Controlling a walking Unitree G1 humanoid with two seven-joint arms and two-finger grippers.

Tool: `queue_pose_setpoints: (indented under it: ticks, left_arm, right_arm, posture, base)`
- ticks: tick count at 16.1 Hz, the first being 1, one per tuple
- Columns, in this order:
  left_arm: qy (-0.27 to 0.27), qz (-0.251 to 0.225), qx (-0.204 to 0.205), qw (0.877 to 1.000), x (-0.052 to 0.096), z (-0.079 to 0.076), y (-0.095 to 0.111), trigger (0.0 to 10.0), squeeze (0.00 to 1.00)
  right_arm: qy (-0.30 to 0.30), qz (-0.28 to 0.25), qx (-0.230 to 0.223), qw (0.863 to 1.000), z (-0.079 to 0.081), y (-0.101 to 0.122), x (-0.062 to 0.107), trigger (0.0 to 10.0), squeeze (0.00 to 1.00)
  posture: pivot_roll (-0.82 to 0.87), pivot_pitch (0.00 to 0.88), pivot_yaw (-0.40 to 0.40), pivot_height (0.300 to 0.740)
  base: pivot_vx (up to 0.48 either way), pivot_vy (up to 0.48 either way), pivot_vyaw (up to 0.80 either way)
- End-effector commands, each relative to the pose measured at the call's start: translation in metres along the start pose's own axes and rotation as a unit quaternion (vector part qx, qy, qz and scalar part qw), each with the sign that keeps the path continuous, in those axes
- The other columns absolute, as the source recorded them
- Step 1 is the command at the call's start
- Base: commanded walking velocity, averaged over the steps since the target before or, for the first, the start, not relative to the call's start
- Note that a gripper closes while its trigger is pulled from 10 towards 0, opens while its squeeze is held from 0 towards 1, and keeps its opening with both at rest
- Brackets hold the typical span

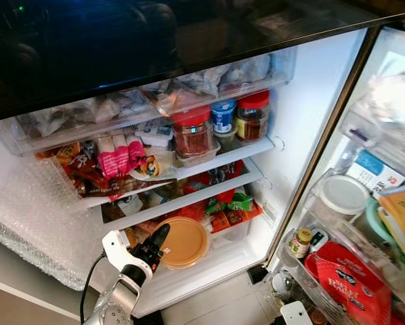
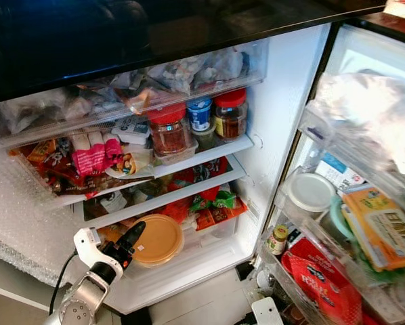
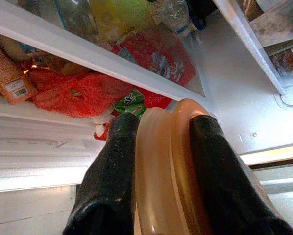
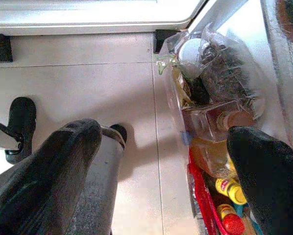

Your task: Restocking fridge

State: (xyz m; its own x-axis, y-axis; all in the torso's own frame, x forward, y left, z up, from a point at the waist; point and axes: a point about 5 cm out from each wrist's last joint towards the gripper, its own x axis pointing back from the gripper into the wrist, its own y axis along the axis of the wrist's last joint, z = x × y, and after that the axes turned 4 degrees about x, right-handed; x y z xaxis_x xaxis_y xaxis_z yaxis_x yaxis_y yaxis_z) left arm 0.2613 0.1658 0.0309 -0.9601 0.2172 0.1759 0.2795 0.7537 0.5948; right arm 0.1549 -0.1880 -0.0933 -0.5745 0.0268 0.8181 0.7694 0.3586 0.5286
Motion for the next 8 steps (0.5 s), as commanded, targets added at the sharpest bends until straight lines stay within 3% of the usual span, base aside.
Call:
queue_pose_setpoints:
  ticks: [1,4,8]
  left_arm:
    - [0.007,-0.010,-0.001,1.000,0.0000,0.0013,0.0027,10.0,0.00]
    - [0.006,-0.014,-0.001,1.000,-0.0018,-0.0002,0.0042,10.0,0.00]
    - [0.009,-0.018,-0.001,1.000,-0.0038,-0.0010,0.0052,10.0,0.00]
  right_arm:
    - [0.004,0.002,-0.001,1.000,0.0024,-0.0008,0.0003,10.0,0.00]
    - [0.006,0.003,0.002,1.000,0.0020,-0.0013,0.0004,10.0,0.00]
    - [0.010,-0.002,0.002,1.000,0.0014,-0.0025,0.0011,10.0,0.00]
  posture:
    - [-0.18,0.073,0.052,0.710]
    - [-0.18,0.071,0.052,0.675]
    - [-0.19,0.063,0.050,0.670]
  base:
    - [0.000,0.000,0.00]
    - [0.000,0.000,0.00]
    - [0.000,0.000,0.00]
